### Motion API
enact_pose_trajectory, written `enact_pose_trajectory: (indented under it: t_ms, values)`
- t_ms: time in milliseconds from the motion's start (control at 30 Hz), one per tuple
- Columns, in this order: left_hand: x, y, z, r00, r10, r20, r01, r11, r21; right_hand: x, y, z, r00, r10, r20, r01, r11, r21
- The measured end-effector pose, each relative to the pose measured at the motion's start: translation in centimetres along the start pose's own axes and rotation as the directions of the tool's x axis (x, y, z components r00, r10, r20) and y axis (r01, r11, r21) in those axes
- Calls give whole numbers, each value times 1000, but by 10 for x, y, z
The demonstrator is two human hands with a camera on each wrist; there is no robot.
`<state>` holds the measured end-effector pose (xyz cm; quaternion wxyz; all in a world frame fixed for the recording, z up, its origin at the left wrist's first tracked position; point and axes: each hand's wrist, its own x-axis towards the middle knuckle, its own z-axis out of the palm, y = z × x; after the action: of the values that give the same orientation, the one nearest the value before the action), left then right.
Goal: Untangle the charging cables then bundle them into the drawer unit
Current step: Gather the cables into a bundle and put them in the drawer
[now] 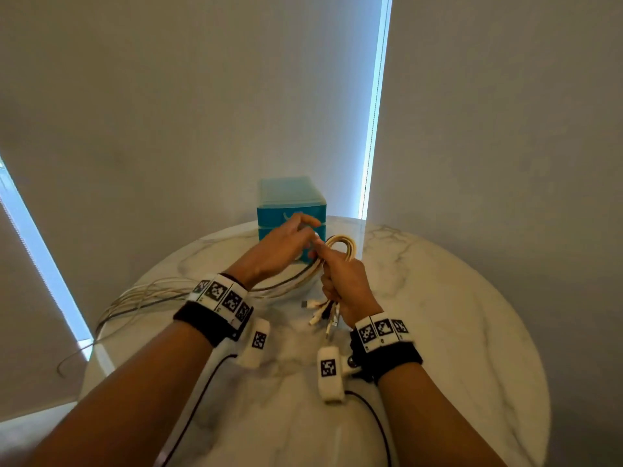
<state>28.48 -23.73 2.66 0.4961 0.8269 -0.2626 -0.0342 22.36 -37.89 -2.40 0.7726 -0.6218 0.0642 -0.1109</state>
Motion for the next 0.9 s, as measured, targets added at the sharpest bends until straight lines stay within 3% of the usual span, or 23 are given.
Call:
enact_pose_trajectory:
  t_ms: [100,167,233,300,400,500,667,900]
  values:
    - [2,31,-9,981,163,103,-190,915,356,-2,-4,0,997,-79,24,82,974,-213]
    - [6,48,-10,964,156,217,-257,760,597,-1,-7,-1,990,-130,49,139,930,-341]
    - [9,62,-7,962,141,234,-270,619,737,-1,-12,-3,986,-158,61,169,897,-408]
    - [9,74,-5,960,184,212,-280,577,767,0,-15,-5,976,-202,80,217,889,-402]
    - [7,87,-12,950,248,193,-309,625,717,-4,-20,-6,968,-238,82,252,906,-339]
    - [4,99,-22,949,250,191,-309,622,719,-9,-23,-2,979,-189,70,201,942,-268]
    - [0,115,-15,918,349,189,-350,486,801,-14,-18,7,990,-3,144,14,997,-74]
    - [-2,119,-2,909,325,262,-376,365,852,-13,-6,10,965,83,248,-55,991,-119]
